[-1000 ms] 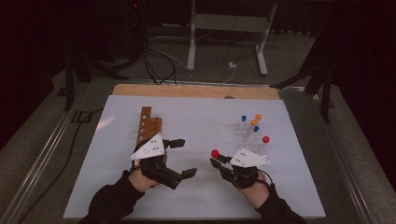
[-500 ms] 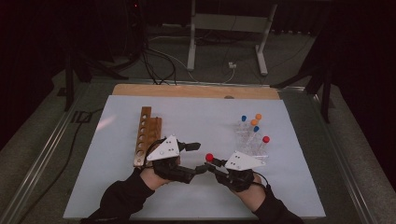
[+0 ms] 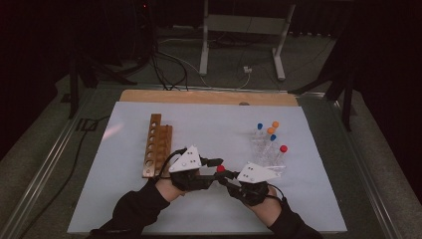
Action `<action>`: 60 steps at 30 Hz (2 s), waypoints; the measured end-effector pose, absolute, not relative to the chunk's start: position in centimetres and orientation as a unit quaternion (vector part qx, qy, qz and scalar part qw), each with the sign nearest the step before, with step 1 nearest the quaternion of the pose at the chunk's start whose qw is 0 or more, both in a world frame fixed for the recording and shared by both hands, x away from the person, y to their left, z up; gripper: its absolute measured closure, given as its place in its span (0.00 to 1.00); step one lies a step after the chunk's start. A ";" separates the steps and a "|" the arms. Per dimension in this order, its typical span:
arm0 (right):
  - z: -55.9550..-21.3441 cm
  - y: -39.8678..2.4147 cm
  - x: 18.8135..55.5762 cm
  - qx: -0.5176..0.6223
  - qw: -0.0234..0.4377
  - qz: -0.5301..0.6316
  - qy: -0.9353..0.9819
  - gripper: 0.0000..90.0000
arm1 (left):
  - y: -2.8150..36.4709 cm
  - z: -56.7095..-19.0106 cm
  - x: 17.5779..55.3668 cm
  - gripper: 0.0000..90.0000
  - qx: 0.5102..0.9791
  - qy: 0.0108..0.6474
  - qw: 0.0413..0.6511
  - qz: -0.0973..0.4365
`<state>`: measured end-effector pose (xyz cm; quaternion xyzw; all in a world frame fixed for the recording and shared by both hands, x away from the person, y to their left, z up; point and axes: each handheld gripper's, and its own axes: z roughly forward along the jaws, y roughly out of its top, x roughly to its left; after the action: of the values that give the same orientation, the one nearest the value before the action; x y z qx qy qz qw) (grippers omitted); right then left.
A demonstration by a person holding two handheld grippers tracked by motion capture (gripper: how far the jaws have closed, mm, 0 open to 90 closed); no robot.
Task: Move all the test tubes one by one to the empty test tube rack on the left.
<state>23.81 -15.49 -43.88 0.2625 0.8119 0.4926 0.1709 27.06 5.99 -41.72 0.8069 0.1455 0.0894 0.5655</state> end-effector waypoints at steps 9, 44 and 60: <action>-43.9 -15.7 23.9 0.270 0.169 0.496 0.808 0.83 | 5.8 -41.6 27.2 0.79 0.807 0.152 0.563 0.089; -43.5 -17.2 24.0 0.271 0.175 0.549 0.771 0.02 | 15.7 -35.3 35.6 0.79 0.778 0.264 0.536 0.192; -43.9 -16.9 24.1 0.262 0.177 0.540 0.780 0.02 | 21.4 -35.2 39.3 0.79 0.760 0.327 0.512 0.230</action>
<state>24.08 -16.94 -43.93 0.2615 0.7804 0.5396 0.1771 39.32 21.35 -35.20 0.7601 0.3269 0.2303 0.5121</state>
